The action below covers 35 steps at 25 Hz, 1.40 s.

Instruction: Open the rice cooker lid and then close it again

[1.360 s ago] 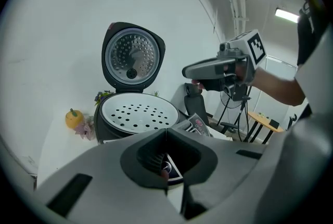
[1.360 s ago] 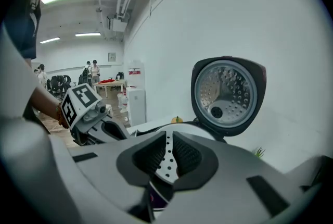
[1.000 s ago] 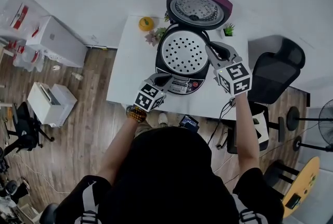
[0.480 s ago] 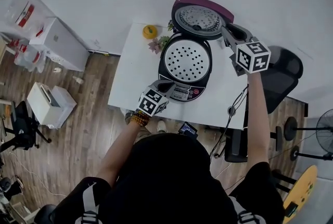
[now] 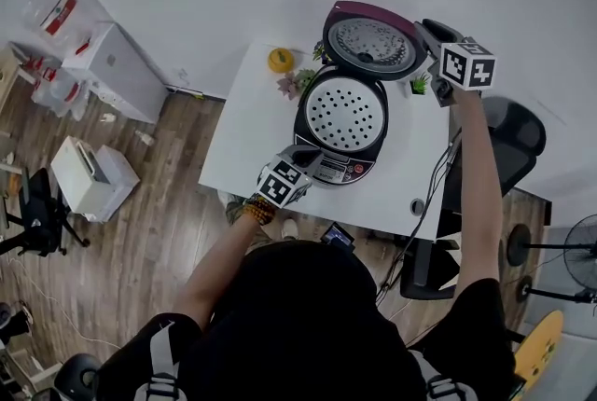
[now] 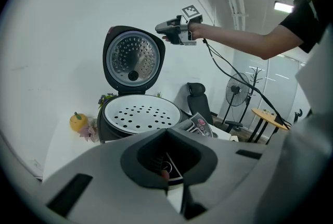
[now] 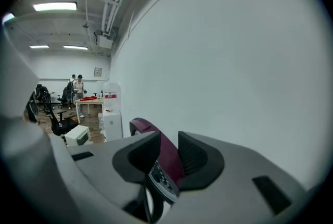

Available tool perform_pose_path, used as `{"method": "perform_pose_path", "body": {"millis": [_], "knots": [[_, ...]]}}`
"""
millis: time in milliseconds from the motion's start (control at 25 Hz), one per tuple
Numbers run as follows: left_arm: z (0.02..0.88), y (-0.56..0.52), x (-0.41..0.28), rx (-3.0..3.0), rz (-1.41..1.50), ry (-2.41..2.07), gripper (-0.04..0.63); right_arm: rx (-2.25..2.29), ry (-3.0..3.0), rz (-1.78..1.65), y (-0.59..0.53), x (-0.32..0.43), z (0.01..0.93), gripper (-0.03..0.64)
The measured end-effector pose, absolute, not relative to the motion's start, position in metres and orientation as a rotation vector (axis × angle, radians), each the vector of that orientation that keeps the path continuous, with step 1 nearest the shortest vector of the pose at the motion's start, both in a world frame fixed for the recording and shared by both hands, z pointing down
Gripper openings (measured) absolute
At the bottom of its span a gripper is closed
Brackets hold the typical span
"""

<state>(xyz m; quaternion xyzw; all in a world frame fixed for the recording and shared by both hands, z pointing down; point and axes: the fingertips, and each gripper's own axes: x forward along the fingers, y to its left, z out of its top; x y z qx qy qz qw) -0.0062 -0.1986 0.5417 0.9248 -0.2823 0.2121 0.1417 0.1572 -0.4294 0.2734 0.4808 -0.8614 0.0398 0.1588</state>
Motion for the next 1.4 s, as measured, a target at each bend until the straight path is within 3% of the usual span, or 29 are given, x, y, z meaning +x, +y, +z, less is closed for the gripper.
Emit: {"method": "perform_pose_path", "body": {"millis": [520,800,1400], "knots": [[0.541,-0.195,-0.006,2.655,0.607,-0.769,0.025,1.325,-2.542,0.193,-0.465,0.142,0.269,0.129],[0.541,-0.194,-0.007,2.645,0.602,-0.759,0.025,1.231,-2.356,-0.043,-0.460,0.125,0.288,0.127],[0.541,-0.193,-0.007,2.651,0.609,-0.750,0.025,1.247,-2.361,-0.087,-0.455,0.124,0.286,0.127]]}}
